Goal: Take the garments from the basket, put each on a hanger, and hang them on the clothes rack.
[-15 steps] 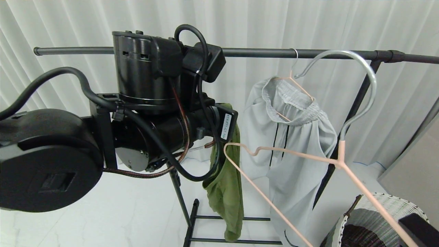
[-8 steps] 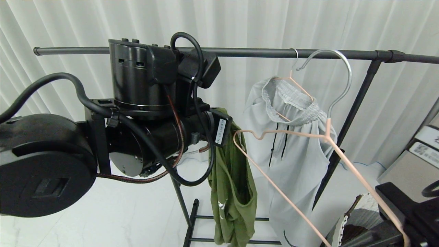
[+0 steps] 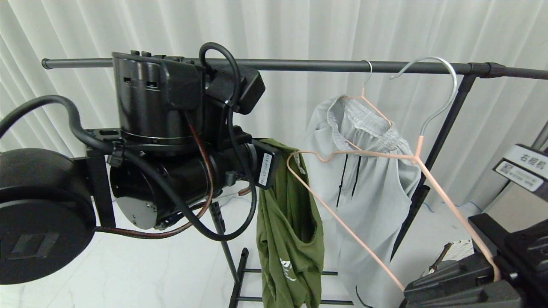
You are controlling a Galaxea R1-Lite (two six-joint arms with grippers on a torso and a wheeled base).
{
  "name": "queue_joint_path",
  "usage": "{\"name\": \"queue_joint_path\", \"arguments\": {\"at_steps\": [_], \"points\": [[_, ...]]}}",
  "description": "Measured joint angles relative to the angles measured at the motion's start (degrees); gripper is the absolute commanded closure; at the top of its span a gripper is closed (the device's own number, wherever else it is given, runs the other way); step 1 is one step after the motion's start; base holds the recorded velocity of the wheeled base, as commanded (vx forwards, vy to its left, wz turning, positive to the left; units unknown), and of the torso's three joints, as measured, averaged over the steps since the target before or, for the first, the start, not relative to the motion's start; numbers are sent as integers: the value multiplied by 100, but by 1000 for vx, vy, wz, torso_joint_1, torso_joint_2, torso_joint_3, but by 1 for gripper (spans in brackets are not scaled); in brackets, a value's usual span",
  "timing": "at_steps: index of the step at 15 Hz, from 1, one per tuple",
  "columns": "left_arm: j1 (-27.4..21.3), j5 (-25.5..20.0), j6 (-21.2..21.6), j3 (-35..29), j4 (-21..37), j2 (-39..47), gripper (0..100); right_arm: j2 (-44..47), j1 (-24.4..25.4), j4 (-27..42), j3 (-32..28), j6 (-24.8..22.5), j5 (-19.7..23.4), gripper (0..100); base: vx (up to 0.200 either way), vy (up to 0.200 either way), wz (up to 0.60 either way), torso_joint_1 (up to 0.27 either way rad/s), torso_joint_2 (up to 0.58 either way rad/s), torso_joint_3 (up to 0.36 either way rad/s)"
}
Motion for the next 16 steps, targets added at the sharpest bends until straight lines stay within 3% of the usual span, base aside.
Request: {"name": "queue_joint_path", "arguments": {"at_steps": [11, 16], "points": [[324, -73, -10, 66, -2, -283, 100, 146, -772, -21, 33, -15, -46, 100, 0, 0, 0, 0, 0, 0], [556, -62, 4, 98, -9, -278, 100, 191, -889, -21, 13, -406, 2, 100, 0, 0, 0, 0, 0, 0]]}}
